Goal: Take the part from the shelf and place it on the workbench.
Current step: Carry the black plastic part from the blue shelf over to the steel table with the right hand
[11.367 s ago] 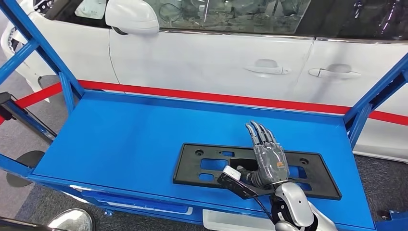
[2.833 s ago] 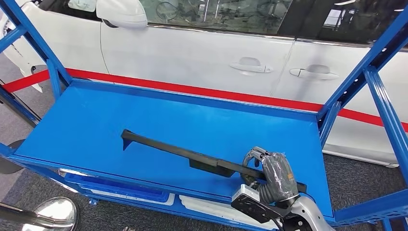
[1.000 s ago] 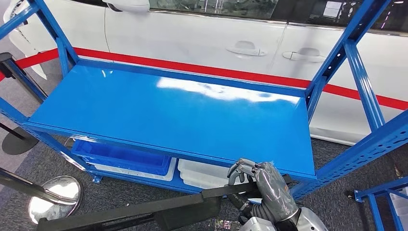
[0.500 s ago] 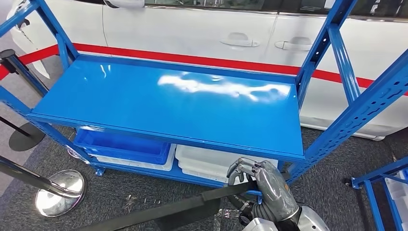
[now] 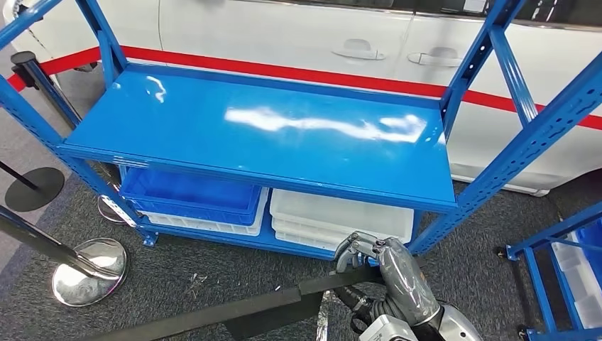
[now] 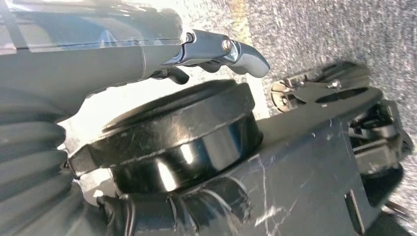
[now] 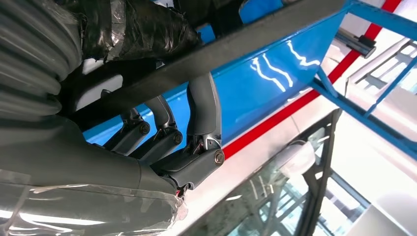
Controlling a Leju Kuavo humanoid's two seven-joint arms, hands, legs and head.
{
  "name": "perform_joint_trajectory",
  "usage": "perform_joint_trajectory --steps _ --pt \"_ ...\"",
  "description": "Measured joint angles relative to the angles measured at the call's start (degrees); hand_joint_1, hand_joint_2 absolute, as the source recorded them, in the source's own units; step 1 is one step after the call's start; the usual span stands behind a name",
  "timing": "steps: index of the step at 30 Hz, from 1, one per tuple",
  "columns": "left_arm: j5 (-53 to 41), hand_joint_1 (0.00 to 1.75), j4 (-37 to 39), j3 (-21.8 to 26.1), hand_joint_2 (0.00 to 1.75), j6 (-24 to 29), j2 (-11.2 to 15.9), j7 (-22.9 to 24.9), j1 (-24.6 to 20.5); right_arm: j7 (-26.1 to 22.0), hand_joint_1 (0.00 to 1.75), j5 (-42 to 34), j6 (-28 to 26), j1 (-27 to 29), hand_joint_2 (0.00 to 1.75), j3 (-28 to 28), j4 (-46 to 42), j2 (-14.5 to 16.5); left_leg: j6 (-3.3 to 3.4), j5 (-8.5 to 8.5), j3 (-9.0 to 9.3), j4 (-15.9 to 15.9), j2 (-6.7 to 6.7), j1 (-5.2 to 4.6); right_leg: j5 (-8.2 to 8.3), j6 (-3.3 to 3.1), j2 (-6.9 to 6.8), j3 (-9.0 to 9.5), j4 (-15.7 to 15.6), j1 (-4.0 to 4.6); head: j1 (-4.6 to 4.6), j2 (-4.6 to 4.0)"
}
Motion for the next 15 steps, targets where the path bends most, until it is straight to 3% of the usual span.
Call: perform_joint_trajectory --steps 1,3,5,7,8,10,11,12,13,15 --pt "0.0 0.00 0.0 0.0 1.75 0.0 0.0 0.0 0.0 0.0 1.75 -0.1 0.0 0.0 1.75 0.0 0.0 0.0 0.02 0.32 -0.41 0.1 0.38 -0.22 1.16 -0.75 -0.58 2.95 -3.9 0.46 -0.02 0.00" --pt "0.1 0.00 -0.1 0.0 1.75 0.0 -0.2 0.0 0.0 0.1 1.75 -0.2 0.0 -0.2 1.75 0.0 -0.1 0.0 -0.23 1.00 -0.89 0.1 1.26 -0.53 1.64 -2.10 -2.27 8.10 -11.9 1.45 -0.07 0.00" --pt "0.1 0.00 -0.1 0.0 1.75 -0.1 -0.3 0.0 0.0 0.1 1.75 -0.3 0.1 -0.4 1.75 0.0 -0.2 0.0 -0.70 1.83 -1.10 -0.1 2.31 -0.42 1.68 -2.71 -2.71 9.51 -15.2 2.15 -0.03 0.00" --pt "0.2 0.00 -0.1 0.0 1.75 -0.1 -0.3 0.0 0.0 0.1 1.75 -0.4 0.2 -0.5 1.75 0.0 -0.2 0.0 -1.24 1.99 -1.34 -0.2 2.53 -0.31 3.20 -2.94 -1.82 8.94 -16.3 1.96 0.04 0.00" --pt "0.2 0.00 -0.1 0.0 1.75 -0.1 -0.3 0.0 -0.1 0.1 1.75 -0.5 0.2 -0.6 1.75 0.0 -0.2 0.0 -1.62 0.88 -1.74 0.5 1.79 -0.28 4.03 -3.11 -1.42 8.57 -16.8 1.64 -0.01 0.00" --pt "0.2 0.00 -0.1 0.0 1.75 -0.1 -0.3 0.0 -0.1 0.1 1.75 -0.7 0.5 -0.8 1.75 0.0 -0.2 0.0 -2.48 -3.94 -3.15 5.1 -0.42 0.05 5.58 -3.23 -0.65 7.30 -17.2 1.03 -0.18 0.00" --pt "0.2 0.00 -0.1 0.0 1.75 0.0 -0.3 0.0 0.0 0.1 1.75 -0.8 0.6 -0.9 1.75 0.0 -0.2 0.0 -2.84 -6.60 -3.93 8.5 -1.07 0.27 6.21 -3.26 -0.15 6.29 -17.1 0.83 -0.27 0.00" --pt "0.2 0.00 -0.1 0.0 1.75 0.0 -0.3 0.0 0.0 0.1 1.75 -0.9 0.7 -0.9 1.75 0.0 -0.2 0.0 -3.17 -8.23 -4.37 11.8 -1.29 0.51 6.82 -3.12 0.36 5.18 -16.8 0.64 -0.31 0.00" --pt "0.2 0.00 -0.1 0.0 1.75 0.0 -0.2 0.0 -0.1 0.1 1.75 -0.9 0.8 -0.9 1.75 0.0 -0.2 0.0 -3.50 -8.56 -4.25 13.9 -1.34 0.75 7.41 -2.88 0.91 3.98 -16.3 0.40 -0.32 0.00" --pt "0.3 0.00 -0.1 0.0 1.75 0.0 -0.2 0.0 -0.1 0.2 1.75 -1.1 0.9 -0.9 1.75 0.0 -0.2 0.0 -4.24 -5.83 -1.62 13.1 -1.64 1.33 8.44 -2.12 2.09 1.41 -15.1 -0.22 -0.33 0.00"
